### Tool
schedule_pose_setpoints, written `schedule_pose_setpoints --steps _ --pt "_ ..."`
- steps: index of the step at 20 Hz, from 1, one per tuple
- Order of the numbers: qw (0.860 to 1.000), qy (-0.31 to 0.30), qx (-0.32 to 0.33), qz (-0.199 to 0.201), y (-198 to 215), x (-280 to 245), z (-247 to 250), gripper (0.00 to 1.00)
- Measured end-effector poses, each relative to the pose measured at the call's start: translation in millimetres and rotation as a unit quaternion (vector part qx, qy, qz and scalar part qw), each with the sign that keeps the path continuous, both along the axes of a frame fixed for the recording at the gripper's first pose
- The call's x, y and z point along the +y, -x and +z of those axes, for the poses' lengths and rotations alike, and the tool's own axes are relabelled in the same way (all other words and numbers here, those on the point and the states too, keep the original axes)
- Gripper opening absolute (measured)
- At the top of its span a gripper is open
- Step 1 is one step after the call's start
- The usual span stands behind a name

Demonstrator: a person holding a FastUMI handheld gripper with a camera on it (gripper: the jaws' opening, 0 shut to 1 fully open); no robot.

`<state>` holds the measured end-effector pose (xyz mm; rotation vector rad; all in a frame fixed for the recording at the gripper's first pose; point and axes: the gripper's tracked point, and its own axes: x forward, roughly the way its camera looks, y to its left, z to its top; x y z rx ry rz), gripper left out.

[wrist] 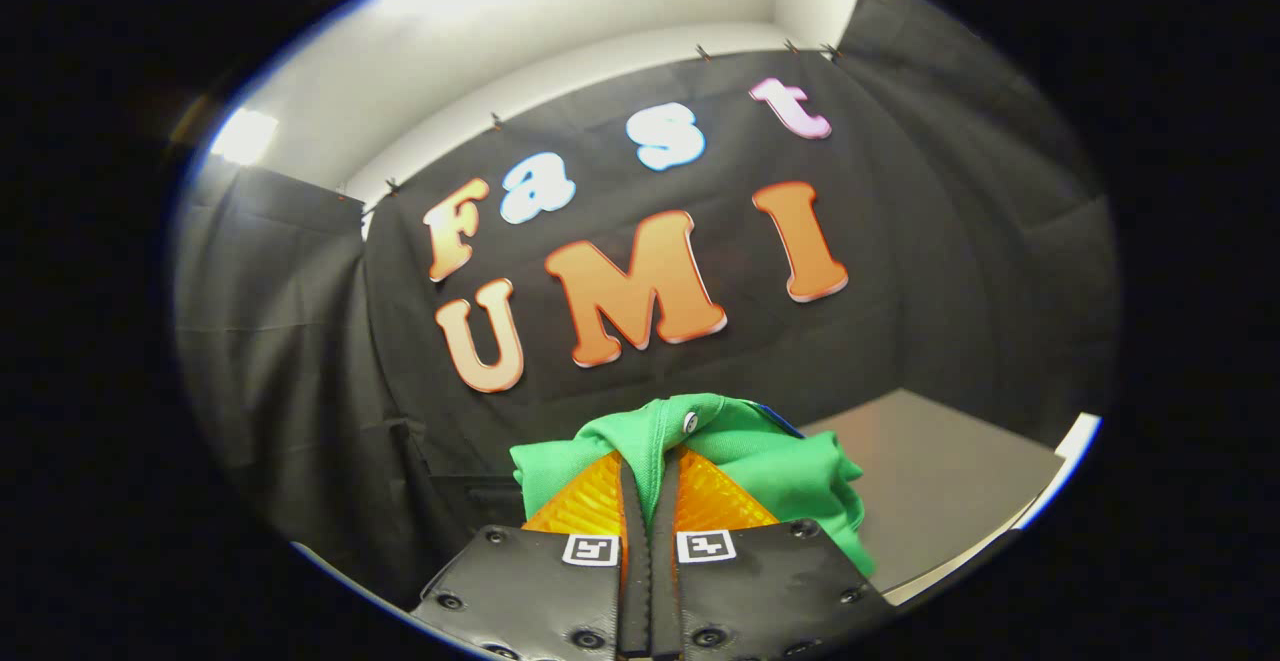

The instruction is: Put the clothes into the washing machine and then close the washing machine lid.

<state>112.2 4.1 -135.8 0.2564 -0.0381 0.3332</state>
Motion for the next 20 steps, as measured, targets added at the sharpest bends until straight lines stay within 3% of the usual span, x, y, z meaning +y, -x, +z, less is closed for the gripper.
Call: schedule_pose_setpoints --steps 3,7,12,16,20 --pt "0.999 0.039 -0.024 -0.015 20 -13 11 0.08" --pt "0.999 0.015 -0.036 0.011 60 -2 40 0.08" --pt "0.998 0.021 -0.059 0.002 84 26 60 0.08" --pt "0.997 0.037 -0.068 -0.008 91 76 79 0.08" --pt "0.995 0.057 -0.077 0.005 85 153 87 0.08"
